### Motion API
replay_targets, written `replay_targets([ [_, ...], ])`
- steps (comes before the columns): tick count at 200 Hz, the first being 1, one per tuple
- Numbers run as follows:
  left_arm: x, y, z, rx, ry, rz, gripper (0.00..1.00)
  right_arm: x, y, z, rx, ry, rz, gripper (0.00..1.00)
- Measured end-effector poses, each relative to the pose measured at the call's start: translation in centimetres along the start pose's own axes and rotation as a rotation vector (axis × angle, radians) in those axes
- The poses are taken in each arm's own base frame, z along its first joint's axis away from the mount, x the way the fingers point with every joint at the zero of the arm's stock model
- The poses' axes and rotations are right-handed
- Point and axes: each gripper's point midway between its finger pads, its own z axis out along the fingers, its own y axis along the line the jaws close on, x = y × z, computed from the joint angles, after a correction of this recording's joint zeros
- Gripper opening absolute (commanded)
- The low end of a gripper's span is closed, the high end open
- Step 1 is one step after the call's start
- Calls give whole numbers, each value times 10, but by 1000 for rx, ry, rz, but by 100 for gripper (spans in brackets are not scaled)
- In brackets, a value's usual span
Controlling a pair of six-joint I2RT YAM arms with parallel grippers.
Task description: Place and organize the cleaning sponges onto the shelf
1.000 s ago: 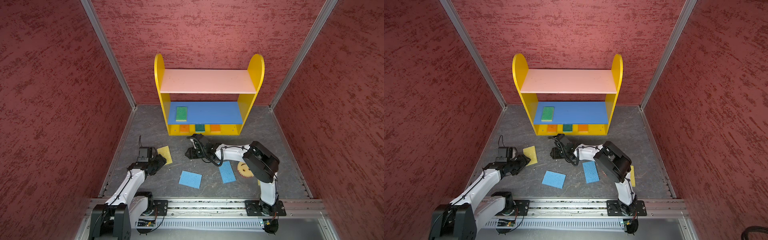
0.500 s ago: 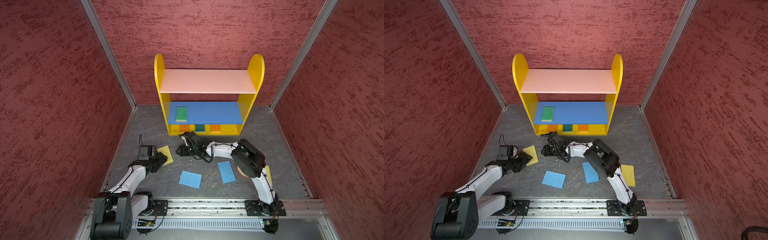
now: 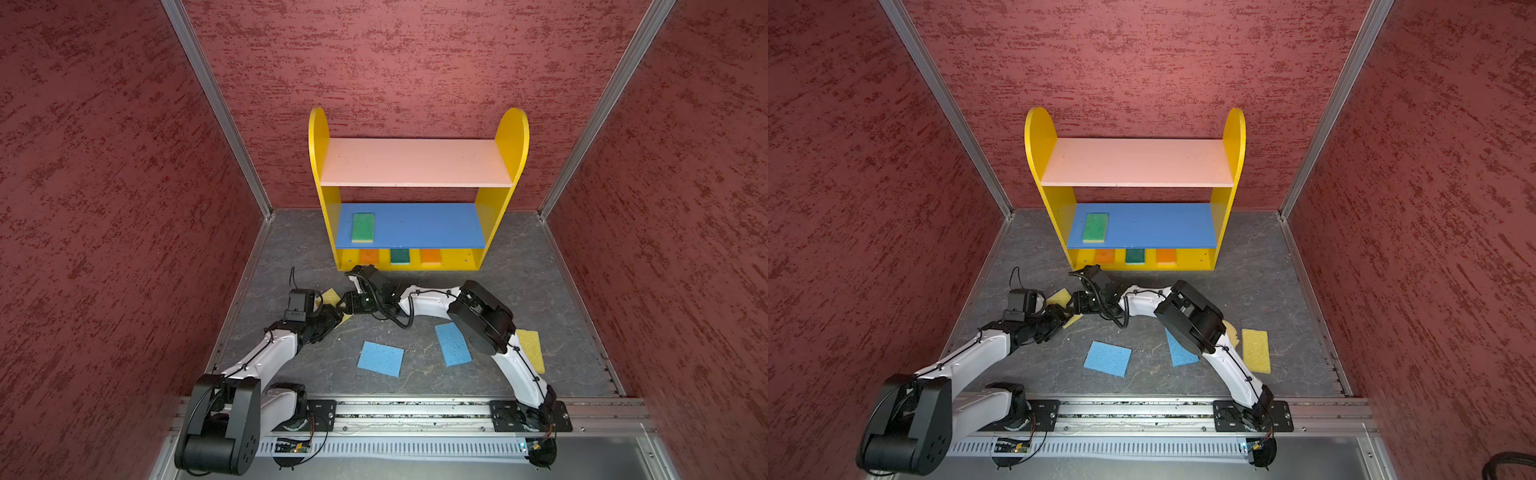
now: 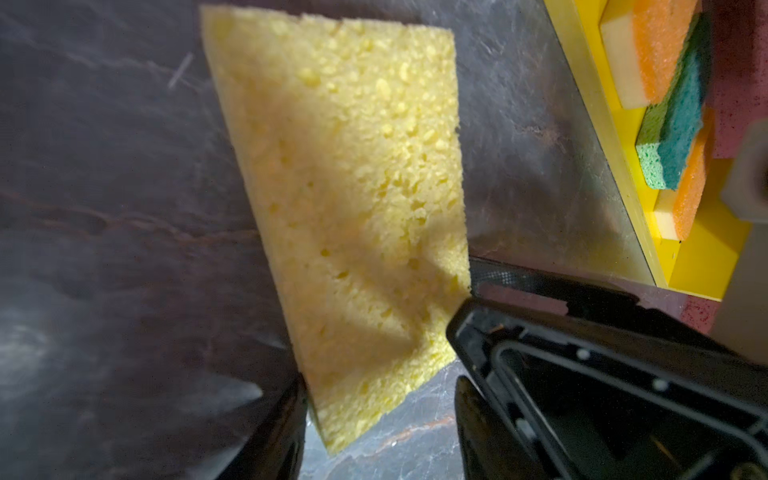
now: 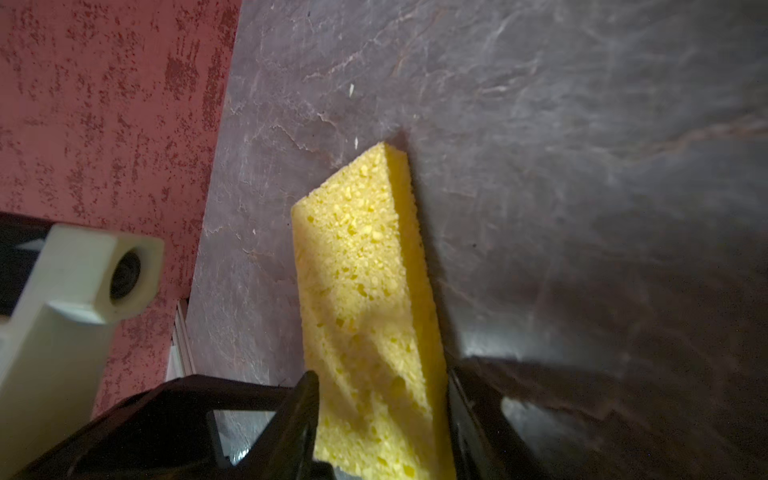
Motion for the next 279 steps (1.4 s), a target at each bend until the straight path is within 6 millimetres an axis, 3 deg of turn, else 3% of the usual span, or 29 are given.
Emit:
replay_targets([
  [68,6,-6,2,-4,0,10,57,2,-5,0,-22,-18,44,38],
  [78,7,-6,2,-6,0,9,52,4,-5,-1,-24,-19,47,37],
  [97,10,-2,1,-17,5,-2,43,10,-9,-6,-19,-11,54,27],
  [118,14,1,0,-27,10,-2,43,18,-14,-9,-8,0,71,14],
  [162,19,7,-3,-47,25,-8,34,31,-16,-14,-8,13,87,0],
  [185,21,4,-5,-36,30,0,56,38,-16,-19,-10,17,92,0],
  [232,20,-8,-16,17,9,12,65,44,-13,-25,-6,21,85,0],
  [279,4,-29,-49,126,-120,43,93,34,-12,-55,-7,-10,87,0],
])
